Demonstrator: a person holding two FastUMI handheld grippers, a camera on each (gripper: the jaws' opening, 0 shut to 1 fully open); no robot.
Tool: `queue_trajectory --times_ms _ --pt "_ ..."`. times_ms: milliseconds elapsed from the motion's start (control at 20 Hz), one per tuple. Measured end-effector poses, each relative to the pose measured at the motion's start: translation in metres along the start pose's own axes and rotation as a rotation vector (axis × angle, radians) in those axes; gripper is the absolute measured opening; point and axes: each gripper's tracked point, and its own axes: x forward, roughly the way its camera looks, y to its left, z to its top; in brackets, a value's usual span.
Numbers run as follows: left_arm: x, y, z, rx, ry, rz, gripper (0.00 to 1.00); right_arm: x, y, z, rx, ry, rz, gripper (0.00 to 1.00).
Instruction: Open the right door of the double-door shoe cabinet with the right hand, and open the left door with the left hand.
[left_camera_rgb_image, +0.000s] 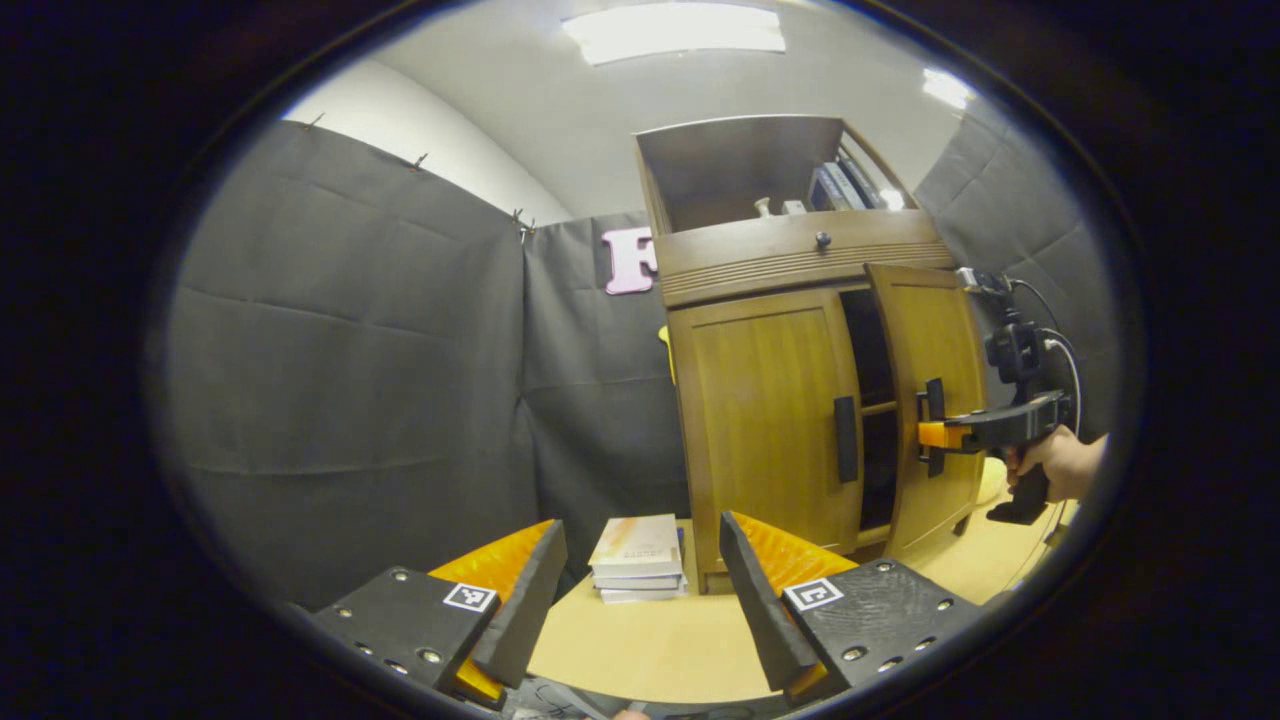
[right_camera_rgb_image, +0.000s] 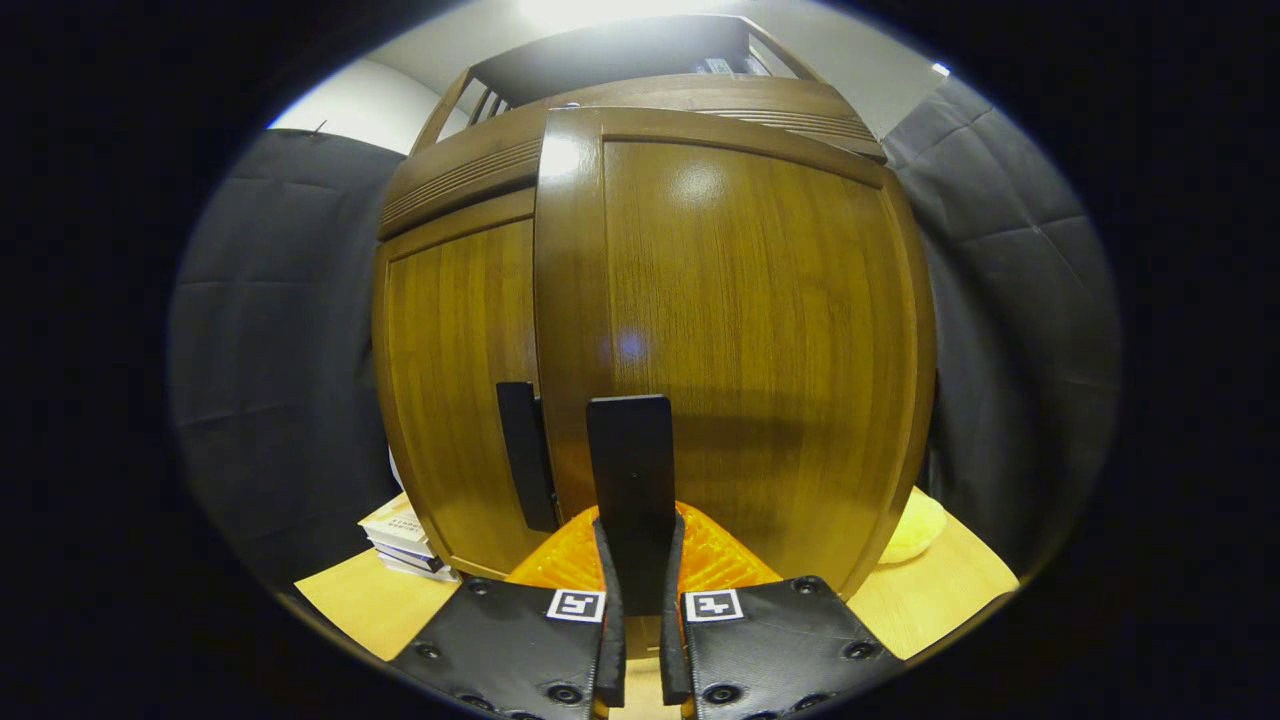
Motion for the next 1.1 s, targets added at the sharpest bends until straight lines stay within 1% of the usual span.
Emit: queue_trajectory --times_ms 50,100,250,300,400,450,500,600,700,750,800,1000,1050,1100 --pt "0.0 -0.001 -0.001 0.001 -0.002 -0.006 0.89 -0.004 -0.001 0.0 0.001 0.0 0.001 0.15" --pt "-0.001 -0.001 0.0 0.0 -0.004 -0.012 0.89 -0.009 -0.003 0.0 0.002 0.001 0.004 0.12" --pt "-0.004 -0.004 0.002 -0.001 -0.011 -0.038 0.89 -0.025 -0.009 -0.002 -0.001 0.004 0.005 0.12" --pt "-0.005 -0.006 0.003 -0.001 -0.014 -0.048 0.89 -0.031 -0.013 -0.002 -0.005 0.003 0.001 0.15" --pt "-0.005 -0.008 0.004 -0.002 -0.024 -0.07 0.89 -0.043 -0.019 -0.004 -0.004 0.004 -0.007 0.15" --pt "-0.005 -0.008 0.004 -0.001 -0.029 -0.082 0.89 -0.049 -0.022 -0.005 -0.002 0.005 -0.011 0.12" --pt "-0.005 -0.009 0.006 0.001 -0.035 -0.094 0.89 -0.055 -0.026 -0.004 -0.001 0.004 -0.014 0.15" --pt "-0.004 -0.011 0.009 0.0 -0.044 -0.116 0.89 -0.065 -0.033 -0.005 -0.003 0.004 -0.024 0.15" --pt "-0.003 -0.013 0.012 -0.003 -0.051 -0.134 0.89 -0.074 -0.039 -0.005 -0.006 0.008 -0.038 0.15" --pt "-0.003 -0.014 0.012 -0.003 -0.057 -0.142 0.89 -0.079 -0.041 -0.005 -0.007 0.011 -0.048 0.12" --pt "-0.002 -0.014 0.014 -0.002 -0.063 -0.149 0.89 -0.083 -0.045 -0.005 -0.009 0.013 -0.057 0.15" --pt "-0.002 -0.019 0.018 -0.008 -0.078 -0.178 0.89 -0.101 -0.062 -0.006 -0.008 0.015 -0.108 0.15" --pt "-0.003 -0.019 0.018 -0.013 -0.077 -0.186 0.89 -0.106 -0.067 -0.007 -0.007 0.016 -0.123 0.11" --pt "-0.004 -0.02 0.019 -0.018 -0.076 -0.192 0.89 -0.111 -0.073 -0.007 -0.003 0.017 -0.142 0.11"
